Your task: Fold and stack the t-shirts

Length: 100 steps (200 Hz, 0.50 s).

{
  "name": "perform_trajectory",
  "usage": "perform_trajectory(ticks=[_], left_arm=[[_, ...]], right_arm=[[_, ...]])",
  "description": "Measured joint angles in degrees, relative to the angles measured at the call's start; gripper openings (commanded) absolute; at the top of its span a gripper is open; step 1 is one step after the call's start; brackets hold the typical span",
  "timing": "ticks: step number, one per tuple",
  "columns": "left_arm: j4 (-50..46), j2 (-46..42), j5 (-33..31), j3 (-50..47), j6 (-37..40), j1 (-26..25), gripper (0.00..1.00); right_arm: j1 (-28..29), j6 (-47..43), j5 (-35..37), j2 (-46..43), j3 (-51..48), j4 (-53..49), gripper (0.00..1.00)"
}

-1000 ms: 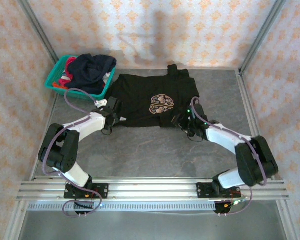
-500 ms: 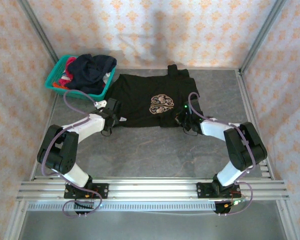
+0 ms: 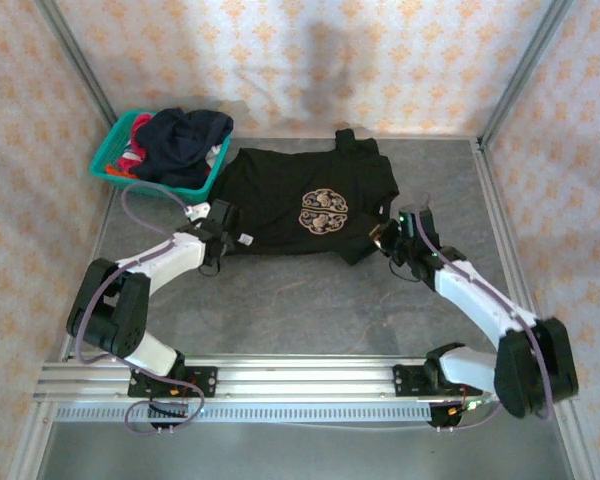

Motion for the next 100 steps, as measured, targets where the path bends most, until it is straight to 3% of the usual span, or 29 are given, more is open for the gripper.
perform_trajectory(ticks=[53, 58, 64, 72, 83, 100], left_arm=[[-4.7, -4.0, 0.7, -0.9, 0.4, 0.0, 0.17], [-5.1, -4.2, 0.7, -1.0, 0.3, 0.0, 0.23], [-5.6, -4.3, 0.7, -1.3, 0.2, 0.0, 0.43], [-6.3, -4.7, 0.8, -1.9, -0.3, 0.0, 0.62], [-7.4, -5.4, 0.9, -2.9, -0.7, 0.0, 0.83], [-9.0, -6.9, 0.9, -4.1, -2.0, 0.0, 1.0]], right_arm=[[0.0, 1.2, -3.8, -8.0, -8.0, -13.0, 0.0], [0.0, 1.4, -4.1, -7.9, -8.3, -13.9, 0.0], [0.0, 1.4, -4.2, -7.8, -8.5, -14.7, 0.0], [0.0, 1.4, -4.2, -7.4, -8.5, -15.4, 0.17], [0.0, 1.5, -4.0, -6.4, -8.5, -15.5, 0.29], [0.0, 1.1, -3.7, -4.2, -8.4, -15.5, 0.57]])
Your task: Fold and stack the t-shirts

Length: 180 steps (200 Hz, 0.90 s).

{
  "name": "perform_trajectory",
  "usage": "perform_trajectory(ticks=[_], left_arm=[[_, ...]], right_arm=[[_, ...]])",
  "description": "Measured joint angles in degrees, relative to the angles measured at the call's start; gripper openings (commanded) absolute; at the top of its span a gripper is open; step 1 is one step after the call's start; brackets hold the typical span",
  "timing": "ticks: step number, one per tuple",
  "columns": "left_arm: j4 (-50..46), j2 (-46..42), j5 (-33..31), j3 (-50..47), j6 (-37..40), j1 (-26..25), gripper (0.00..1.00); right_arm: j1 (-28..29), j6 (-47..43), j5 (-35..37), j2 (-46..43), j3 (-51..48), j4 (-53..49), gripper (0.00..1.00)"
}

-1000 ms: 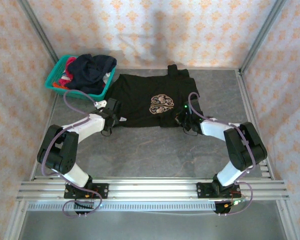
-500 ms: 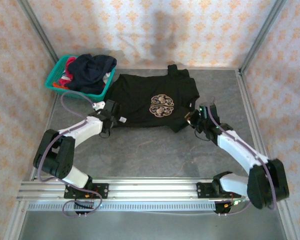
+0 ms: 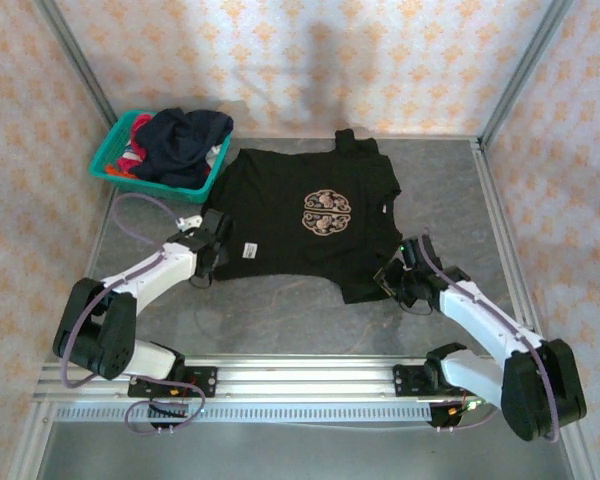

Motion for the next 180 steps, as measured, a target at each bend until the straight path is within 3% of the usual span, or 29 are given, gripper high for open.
perform_trajectory(ticks=[24, 58, 115, 144, 180], left_arm=[[-1.6, -3.4, 0.1, -1.2, -2.6, 0.1, 1.0], [0.8, -4.8, 4.5, -3.7, -7.0, 0.7, 1.0], [12.7, -4.8, 12.9, -12.2, -18.2, 0.7, 0.93], [15.1, -4.0, 12.2, -12.9, -22.2, 1.0, 0.91], [15.3, -2.5, 10.3, -12.9, -25.0, 1.0, 0.85]], right_arm=[[0.0, -0.6, 1.0, 1.5, 0.6, -0.5, 0.73], [1.5, -1.3, 3.6, -1.5, 1.5, -3.5, 0.78], [10.7, 2.1, 3.6, -3.1, -0.5, -3.6, 0.69], [11.4, 5.5, 3.4, 0.4, -2.9, 1.6, 0.67], [11.4, 7.8, 4.1, 5.2, -3.1, 7.6, 0.56]])
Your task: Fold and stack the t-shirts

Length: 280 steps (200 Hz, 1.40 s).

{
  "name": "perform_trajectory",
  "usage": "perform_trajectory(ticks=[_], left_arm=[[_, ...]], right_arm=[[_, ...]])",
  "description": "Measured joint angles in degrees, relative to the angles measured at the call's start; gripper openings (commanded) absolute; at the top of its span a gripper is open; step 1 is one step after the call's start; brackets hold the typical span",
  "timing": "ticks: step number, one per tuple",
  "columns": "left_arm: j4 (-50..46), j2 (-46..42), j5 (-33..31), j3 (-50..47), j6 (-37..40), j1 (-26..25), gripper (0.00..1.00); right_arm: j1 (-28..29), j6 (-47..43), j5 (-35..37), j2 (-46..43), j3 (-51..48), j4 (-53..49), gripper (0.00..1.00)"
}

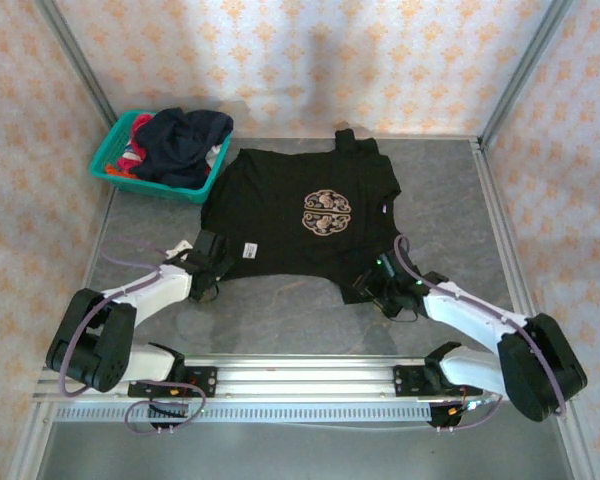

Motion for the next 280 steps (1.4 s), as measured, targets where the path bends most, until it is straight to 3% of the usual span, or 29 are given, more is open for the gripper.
perform_trajectory(ticks=[41, 70, 98, 179, 199, 222, 267, 280], left_arm=[[-1.0, 1.4, -1.1, 0.2, -0.7, 0.0, 0.73], [-3.0, 1.5, -1.8, 1.6, -1.3, -1.0, 0.74], [-3.9, 1.8, -2.8, 2.9, -1.7, -3.6, 0.71], [1.5, 5.2, -0.6, 5.9, -3.0, -5.2, 0.45], [1.7, 5.3, -0.6, 5.8, -3.2, -5.1, 0.3], [2.1, 5.2, -0.6, 5.4, -2.7, -4.7, 0.0], [2.4, 2.5, -1.6, 2.1, -3.0, -3.3, 0.0], [2.0, 0.9, -2.1, 1.7, -2.9, -3.2, 0.27]], right_arm=[[0.0, 2.0, 1.7, 2.2, 0.0, 5.3, 0.33], [0.0, 2.0, 2.1, 5.0, 0.0, 7.4, 0.0], [0.0, 2.4, 2.3, 5.5, 0.0, 8.3, 0.0], [0.0, 1.8, 2.3, 5.5, 0.0, 8.3, 0.0], [0.0, 1.8, 2.3, 5.5, 0.0, 8.3, 0.0], [0.0, 1.8, 2.3, 5.5, 0.0, 8.3, 0.0], [-0.2, 1.4, 3.5, 4.1, 0.4, 7.7, 0.0], [-0.2, 1.4, 3.8, 3.5, 0.4, 7.5, 0.0]])
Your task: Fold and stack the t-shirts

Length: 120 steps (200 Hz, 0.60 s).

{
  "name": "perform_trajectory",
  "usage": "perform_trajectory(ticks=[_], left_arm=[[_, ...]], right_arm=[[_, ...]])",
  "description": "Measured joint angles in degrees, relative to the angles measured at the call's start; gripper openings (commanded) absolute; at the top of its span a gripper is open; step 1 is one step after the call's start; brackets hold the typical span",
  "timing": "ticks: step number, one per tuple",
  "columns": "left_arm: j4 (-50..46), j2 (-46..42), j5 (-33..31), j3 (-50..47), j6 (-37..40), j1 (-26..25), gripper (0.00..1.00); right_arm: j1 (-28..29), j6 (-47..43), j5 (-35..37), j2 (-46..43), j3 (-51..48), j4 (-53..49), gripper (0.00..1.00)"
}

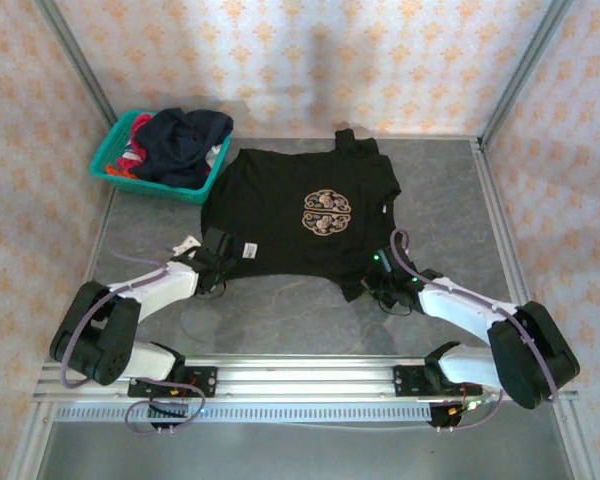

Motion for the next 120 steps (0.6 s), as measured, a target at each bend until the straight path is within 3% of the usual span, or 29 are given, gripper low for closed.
perform_trajectory(ticks=[20, 39, 71, 120], left_arm=[[-1.2, -2.1, -0.2, 0.0, 0.0, 0.0, 0.48], [-2.2, -3.1, 0.1, 0.0, -0.4, 0.0, 0.6], [-2.6, -3.2, 0.4, 0.0, -0.7, 0.0, 0.62], [-1.2, 1.0, 0.6, 0.0, -0.7, 0.2, 0.49]], right_arm=[[0.0, 0.0, 0.0, -0.2, 0.0, -0.1, 0.0], [0.0, 0.0, 0.0, -0.2, 0.0, -0.2, 0.0], [0.0, 0.0, 0.0, -0.1, 0.0, -0.2, 0.0], [0.0, 0.0, 0.0, 0.1, 0.0, -0.2, 0.0]])
